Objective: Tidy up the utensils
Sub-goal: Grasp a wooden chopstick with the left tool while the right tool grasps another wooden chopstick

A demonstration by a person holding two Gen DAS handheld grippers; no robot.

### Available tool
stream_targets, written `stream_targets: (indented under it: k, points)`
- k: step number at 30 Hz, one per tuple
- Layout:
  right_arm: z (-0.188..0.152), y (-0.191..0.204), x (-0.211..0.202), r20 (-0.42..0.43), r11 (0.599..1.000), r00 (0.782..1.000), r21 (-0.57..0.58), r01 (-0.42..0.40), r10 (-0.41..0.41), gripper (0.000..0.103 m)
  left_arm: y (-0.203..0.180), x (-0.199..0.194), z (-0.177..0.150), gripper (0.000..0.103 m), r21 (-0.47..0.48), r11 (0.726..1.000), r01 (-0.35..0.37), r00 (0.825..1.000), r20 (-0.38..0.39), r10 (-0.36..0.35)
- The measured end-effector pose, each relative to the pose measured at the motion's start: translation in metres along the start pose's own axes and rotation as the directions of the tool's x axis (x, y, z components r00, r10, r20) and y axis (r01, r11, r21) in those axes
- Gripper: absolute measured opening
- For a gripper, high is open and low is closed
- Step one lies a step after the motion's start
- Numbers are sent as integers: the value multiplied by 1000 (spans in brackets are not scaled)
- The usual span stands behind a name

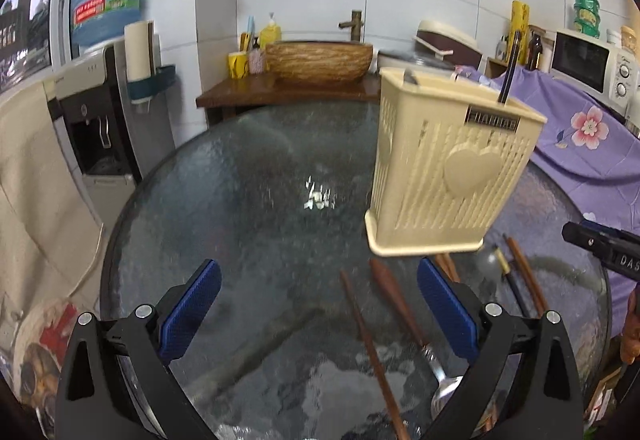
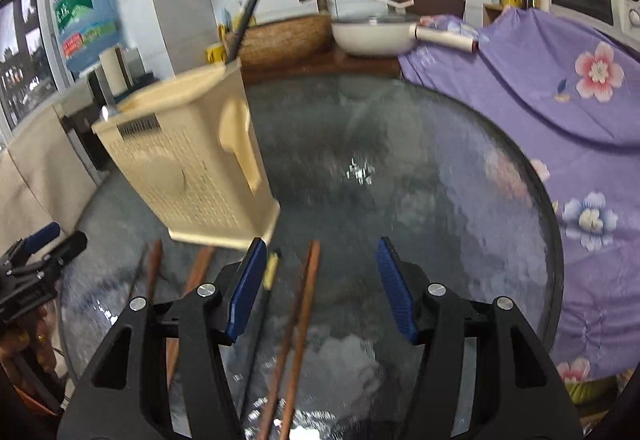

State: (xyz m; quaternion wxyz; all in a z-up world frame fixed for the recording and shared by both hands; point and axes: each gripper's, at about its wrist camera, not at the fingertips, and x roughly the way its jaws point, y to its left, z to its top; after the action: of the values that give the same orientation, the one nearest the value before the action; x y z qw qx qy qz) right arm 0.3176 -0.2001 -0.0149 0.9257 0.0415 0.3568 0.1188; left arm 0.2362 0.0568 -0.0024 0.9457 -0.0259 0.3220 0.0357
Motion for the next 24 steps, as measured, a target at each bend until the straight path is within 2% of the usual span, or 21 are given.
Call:
stream_targets:
  k: [2,4,6,12,17,21,24]
  points:
    - [-11,0,6,-34,1000,999,-3,12,-12,57,0,3,-7,96,-5,1000,-1,1000,-24,0]
    - [-20,1,11,-55,1000,998,-6,18,-18,52,-1,4,-14,94,-1,1000,-3,999,-39,3]
    - [-27,2,12,-69,1000,997,-13,26,-27,51,-1,4,-21,84,3,1000,-1,998,-56,2]
    - [-40,6,17,-106,1000,994,-12,28,-29,45,-5,14,-32,65,-6,999,43,991,-128,-44]
    - [-45,12,21,-127,999,991,-26,34,-37,40,-11,18,-38,60,6,998,59,987,-147,-58]
    - [-47,14,25,-140,998,988,-41,52,-57,31,-14,20,-41,56,10,998,58,986,-156,-55]
    - [-47,14,28,-150,998,987,-47,50,-57,30,-14,23,-42,56,6,998,62,984,-166,-60]
